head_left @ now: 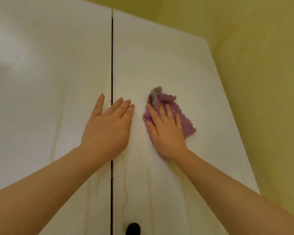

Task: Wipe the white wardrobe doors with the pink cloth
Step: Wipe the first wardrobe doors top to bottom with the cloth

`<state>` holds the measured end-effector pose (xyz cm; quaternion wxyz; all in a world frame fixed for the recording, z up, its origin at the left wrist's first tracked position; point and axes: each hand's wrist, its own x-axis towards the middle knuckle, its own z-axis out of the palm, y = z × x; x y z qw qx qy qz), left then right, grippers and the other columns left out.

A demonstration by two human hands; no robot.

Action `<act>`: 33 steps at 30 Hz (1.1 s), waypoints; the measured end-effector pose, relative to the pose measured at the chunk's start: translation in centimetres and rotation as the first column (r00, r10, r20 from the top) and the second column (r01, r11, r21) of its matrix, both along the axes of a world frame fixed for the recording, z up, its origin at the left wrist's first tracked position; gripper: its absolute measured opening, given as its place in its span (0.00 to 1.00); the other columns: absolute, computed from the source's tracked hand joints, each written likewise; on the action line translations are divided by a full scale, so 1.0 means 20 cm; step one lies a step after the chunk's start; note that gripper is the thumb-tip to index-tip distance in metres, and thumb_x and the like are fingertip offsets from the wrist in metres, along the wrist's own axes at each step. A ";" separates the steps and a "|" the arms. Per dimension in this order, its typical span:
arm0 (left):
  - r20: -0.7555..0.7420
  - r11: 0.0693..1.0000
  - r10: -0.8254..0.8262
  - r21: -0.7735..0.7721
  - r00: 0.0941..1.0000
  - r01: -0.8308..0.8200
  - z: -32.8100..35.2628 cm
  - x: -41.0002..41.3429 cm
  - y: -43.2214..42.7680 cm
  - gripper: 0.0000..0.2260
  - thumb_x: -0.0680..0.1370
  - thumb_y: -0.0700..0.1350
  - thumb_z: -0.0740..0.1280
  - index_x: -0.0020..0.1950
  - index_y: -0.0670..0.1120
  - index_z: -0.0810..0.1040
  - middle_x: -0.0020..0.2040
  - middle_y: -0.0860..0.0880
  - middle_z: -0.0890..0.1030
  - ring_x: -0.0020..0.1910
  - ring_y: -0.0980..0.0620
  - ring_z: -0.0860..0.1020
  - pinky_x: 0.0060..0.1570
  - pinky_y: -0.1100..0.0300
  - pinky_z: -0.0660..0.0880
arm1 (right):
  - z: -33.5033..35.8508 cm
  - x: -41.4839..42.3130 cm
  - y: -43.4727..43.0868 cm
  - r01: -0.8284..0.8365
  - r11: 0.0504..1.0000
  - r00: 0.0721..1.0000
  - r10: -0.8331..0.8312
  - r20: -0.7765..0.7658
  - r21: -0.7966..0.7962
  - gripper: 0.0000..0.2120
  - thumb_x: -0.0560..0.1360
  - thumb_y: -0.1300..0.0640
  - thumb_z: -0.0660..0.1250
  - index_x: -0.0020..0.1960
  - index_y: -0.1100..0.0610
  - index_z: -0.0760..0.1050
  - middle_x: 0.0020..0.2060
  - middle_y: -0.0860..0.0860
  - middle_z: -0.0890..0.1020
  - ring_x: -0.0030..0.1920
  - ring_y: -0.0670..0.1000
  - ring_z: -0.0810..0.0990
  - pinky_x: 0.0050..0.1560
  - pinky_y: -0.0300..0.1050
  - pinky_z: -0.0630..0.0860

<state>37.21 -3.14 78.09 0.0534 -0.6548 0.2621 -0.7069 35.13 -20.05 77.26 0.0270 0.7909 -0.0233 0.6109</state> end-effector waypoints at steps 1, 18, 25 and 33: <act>-0.003 1.000 -0.002 0.001 1.000 0.002 -0.01 -0.02 0.01 0.24 0.77 0.44 0.49 0.71 0.41 0.69 0.70 0.44 0.71 0.69 0.47 0.70 0.69 0.46 0.47 | -0.04 0.01 0.01 -0.002 0.991 1.000 -0.001 -0.019 -0.130 0.26 0.76 0.39 0.34 0.73 0.40 0.36 0.76 0.44 0.45 0.74 0.46 0.38 0.70 0.47 0.32; 0.112 0.995 -0.087 0.066 0.990 0.080 -0.14 -0.02 0.26 0.21 0.75 0.41 0.55 0.65 0.39 0.75 0.64 0.41 0.76 0.68 0.39 0.70 0.66 0.43 0.56 | -0.06 0.04 0.28 -0.103 0.971 0.994 0.106 0.003 -0.214 0.23 0.81 0.45 0.44 0.75 0.45 0.51 0.76 0.48 0.53 0.75 0.53 0.47 0.72 0.52 0.39; 0.102 0.997 -0.042 0.064 0.994 0.035 -0.21 -0.01 0.37 0.22 0.76 0.43 0.53 0.67 0.39 0.73 0.66 0.41 0.75 0.69 0.39 0.68 0.66 0.45 0.53 | -0.11 0.00 0.20 -0.100 0.978 0.995 0.096 -0.032 -0.183 0.24 0.79 0.44 0.41 0.75 0.44 0.50 0.76 0.46 0.53 0.75 0.50 0.47 0.72 0.49 0.39; 0.035 0.999 -0.033 0.003 0.999 0.033 -0.31 0.00 0.44 0.22 0.79 0.47 0.50 0.67 0.41 0.74 0.67 0.41 0.74 0.71 0.39 0.65 0.70 0.45 0.47 | -0.38 -0.01 0.12 -0.103 0.876 0.993 0.060 -0.105 -0.472 0.23 0.81 0.45 0.43 0.73 0.48 0.59 0.71 0.52 0.66 0.72 0.53 0.55 0.71 0.49 0.43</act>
